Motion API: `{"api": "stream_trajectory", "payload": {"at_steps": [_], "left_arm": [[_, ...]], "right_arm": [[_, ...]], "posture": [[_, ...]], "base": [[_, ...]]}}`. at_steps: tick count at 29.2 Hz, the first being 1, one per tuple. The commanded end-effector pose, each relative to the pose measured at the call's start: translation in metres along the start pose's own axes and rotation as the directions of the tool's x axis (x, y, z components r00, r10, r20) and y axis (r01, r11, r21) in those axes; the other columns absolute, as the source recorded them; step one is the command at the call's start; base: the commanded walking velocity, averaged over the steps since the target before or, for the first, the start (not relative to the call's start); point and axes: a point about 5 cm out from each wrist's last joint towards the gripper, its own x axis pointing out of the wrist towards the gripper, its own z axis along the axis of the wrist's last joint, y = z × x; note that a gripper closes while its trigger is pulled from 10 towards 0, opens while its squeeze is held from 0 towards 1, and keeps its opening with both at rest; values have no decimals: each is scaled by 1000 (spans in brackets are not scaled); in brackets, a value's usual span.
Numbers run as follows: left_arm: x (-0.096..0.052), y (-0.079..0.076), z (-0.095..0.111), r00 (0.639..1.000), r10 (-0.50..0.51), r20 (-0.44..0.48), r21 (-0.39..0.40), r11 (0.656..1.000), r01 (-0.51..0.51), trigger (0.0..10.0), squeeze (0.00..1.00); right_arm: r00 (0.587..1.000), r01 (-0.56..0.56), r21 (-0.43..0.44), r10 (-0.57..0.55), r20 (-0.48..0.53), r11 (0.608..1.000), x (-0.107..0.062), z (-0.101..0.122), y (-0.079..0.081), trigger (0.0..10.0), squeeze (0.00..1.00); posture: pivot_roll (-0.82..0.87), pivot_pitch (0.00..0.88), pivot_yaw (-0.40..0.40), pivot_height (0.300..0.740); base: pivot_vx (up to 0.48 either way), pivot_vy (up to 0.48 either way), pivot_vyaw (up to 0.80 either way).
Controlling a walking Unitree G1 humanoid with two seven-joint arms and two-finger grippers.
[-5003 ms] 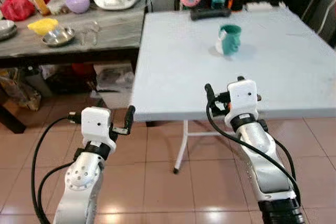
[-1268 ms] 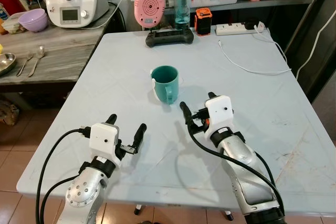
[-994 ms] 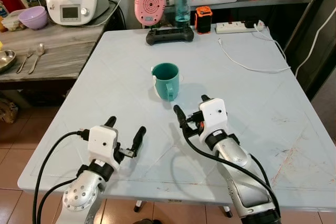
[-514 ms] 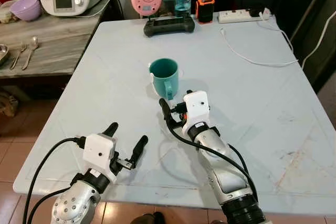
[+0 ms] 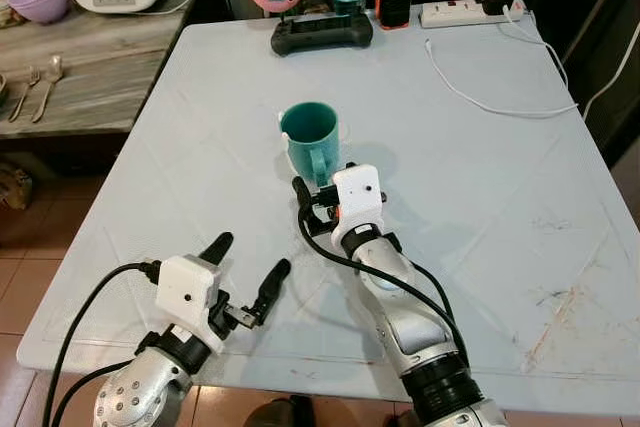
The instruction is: Setting the table
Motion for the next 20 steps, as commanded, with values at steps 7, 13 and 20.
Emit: {"api": "stream_trajectory", "payload": {"at_steps": [7, 13, 20], "left_arm": [[2, -2, 8, 1000, -7, 20, -5, 1000, 7, 10000, 0], [3, -2, 9, 1000, -3, 19, -7, 1000, 3, 10000, 0], [1, -1, 9, 1000, 4, 7, -6, 1000, -4, 10000, 0]], "right_arm": [[999, -12, 13, 11, 51, 1000, 12, 12, 9, 0, 0], [998, -23, 12, 22, 65, 1000, 15, 15, 14, 4157, 0], [997, -31, 13, 30, 75, 999, 20, 17, 17, 3216, 0]], "posture": [[30, 204, 134, 740], [32, 205, 133, 740], [47, 204, 135, 740]], "base": [[0, 0, 0], [0, 0, 0], [0, 0, 0]]}}
